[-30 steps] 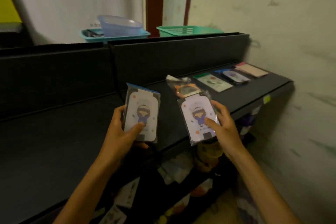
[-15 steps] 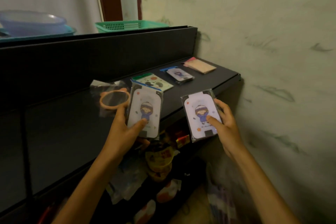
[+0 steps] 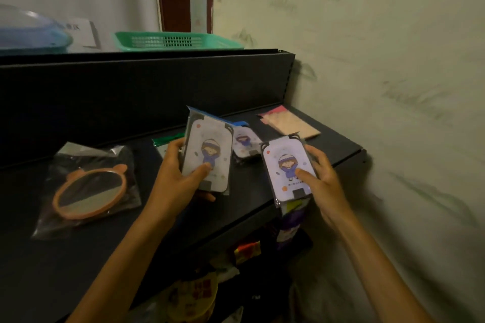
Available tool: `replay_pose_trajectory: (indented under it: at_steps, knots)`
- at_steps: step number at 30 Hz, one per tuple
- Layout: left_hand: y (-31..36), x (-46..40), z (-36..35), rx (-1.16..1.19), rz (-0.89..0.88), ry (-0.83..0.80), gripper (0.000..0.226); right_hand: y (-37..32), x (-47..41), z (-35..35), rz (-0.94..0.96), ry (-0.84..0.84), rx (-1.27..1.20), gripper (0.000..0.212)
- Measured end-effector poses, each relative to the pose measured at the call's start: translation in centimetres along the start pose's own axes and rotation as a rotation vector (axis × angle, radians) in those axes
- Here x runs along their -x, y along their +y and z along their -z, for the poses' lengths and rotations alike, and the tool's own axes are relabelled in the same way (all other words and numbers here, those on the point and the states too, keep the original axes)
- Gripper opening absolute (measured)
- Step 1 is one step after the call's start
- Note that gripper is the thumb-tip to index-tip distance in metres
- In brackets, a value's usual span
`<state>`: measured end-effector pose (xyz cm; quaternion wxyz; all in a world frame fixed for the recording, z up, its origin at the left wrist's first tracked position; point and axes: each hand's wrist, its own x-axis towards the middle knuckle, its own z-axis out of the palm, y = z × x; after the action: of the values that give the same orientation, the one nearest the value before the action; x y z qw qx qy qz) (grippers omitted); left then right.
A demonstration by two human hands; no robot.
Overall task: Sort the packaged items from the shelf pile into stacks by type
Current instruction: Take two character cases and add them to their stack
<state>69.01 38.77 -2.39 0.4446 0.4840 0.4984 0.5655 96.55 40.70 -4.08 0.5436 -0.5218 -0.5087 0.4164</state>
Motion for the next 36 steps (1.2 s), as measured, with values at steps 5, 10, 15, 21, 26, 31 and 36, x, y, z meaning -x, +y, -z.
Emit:
replay_pose_trajectory:
  at_steps: [5,10,15,21,26,31,36]
  knots:
    - [0.5,-2.8,-0.7,-0.070,-0.032,0.103,0.051,0.4,-6.9,-1.6,0.006,-0.107,0.037,0.047]
    - [0.7,-4.7,-1.0,-0.133,-0.032,0.230,0.052,0.7,-12.2,-4.1,0.056,-0.269,0.084,0.048]
    - [0.3,-5.8,-1.7,-0.176,-0.008,0.331,0.053,1.0,-15.9,-6.1,0.075,-0.401,0.193,0.050]
    - [-0.1,-6.3,-4.1,-0.160,-0.023,0.425,0.047,1.5,-18.1,-5.8,0.172,-0.497,0.511,0.064]
    - [-0.6,-6.7,-6.8,-0.140,0.013,0.467,0.045,1.0,-19.9,-3.4,0.483,-0.523,0.758,0.043]
    - [-1.1,-7.9,-9.6,-0.164,0.086,0.510,0.036,0.9,-21.7,-1.2,0.604,-0.624,0.838,0.037]
    - [-1.8,-9.4,-11.8,-0.184,0.185,0.445,0.034,1.4,-22.5,-0.1,0.604,-0.628,0.829,0.036]
